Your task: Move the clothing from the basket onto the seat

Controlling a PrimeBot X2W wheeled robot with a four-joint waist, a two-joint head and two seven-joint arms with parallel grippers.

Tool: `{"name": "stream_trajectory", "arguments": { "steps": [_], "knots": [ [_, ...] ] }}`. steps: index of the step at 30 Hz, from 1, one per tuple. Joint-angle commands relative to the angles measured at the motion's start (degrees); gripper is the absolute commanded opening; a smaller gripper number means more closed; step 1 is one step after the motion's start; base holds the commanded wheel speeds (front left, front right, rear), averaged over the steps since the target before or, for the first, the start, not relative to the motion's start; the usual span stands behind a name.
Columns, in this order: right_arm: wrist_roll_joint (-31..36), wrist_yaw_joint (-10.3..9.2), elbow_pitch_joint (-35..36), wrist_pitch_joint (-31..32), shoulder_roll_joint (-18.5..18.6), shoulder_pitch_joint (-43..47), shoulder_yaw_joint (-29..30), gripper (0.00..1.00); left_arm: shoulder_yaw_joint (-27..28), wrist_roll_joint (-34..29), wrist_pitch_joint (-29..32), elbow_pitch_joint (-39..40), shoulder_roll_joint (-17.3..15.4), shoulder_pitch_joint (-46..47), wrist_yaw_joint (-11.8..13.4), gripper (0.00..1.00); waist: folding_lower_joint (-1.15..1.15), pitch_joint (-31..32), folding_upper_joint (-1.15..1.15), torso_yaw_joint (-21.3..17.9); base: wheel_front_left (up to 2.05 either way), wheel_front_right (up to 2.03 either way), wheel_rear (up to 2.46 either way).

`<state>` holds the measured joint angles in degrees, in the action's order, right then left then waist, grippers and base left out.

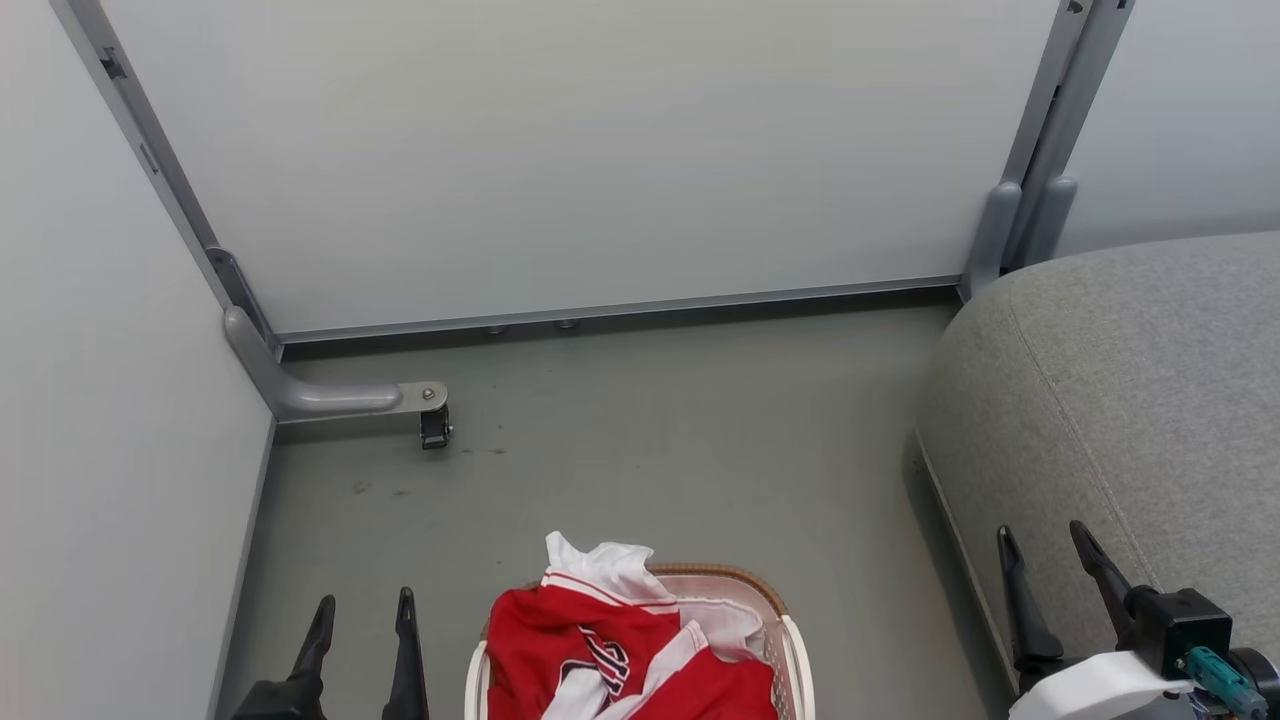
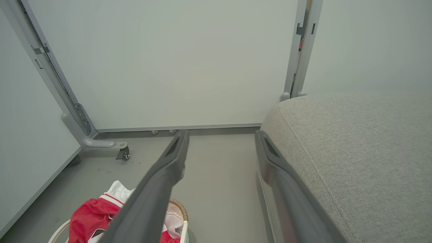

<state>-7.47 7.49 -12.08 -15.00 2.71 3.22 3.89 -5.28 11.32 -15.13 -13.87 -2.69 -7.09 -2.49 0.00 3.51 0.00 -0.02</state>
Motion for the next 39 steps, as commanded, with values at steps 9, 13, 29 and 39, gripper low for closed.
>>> {"name": "stream_trajectory", "arguments": {
  "steps": [9,13,29,39],
  "knots": [
    [0.69,0.00,0.90,-0.28,0.33,-1.51,0.97,1.00,-4.88,-1.55,-0.03,-2.55,-0.32,3.44,-1.27,1.00,0.00,-4.77,0.00,-0.99,0.00,0.00,0.00],
    [1.06,-0.01,1.72,-0.28,0.31,-3.60,1.47,1.00,-9.60,-1.78,-0.03,-5.18,-0.33,7.55,-2.16,1.00,0.00,-9.77,0.00,-2.29,0.00,0.00,0.00],
    [0.22,-0.01,5.65,-0.26,0.26,-15.22,2.40,1.00,-29.10,1.49,3.17,-31.32,-0.36,29.79,-4.60,1.00,0.00,-31.40,0.00,-8.94,0.00,0.00,0.00],
    [-1.78,-0.01,6.41,-0.22,0.25,-18.57,0.59,1.00,-40.88,3.99,8.03,-42.19,-0.41,37.62,-5.02,1.00,0.00,-39.73,0.00,-12.00,0.00,0.00,0.00]
  ]
}}
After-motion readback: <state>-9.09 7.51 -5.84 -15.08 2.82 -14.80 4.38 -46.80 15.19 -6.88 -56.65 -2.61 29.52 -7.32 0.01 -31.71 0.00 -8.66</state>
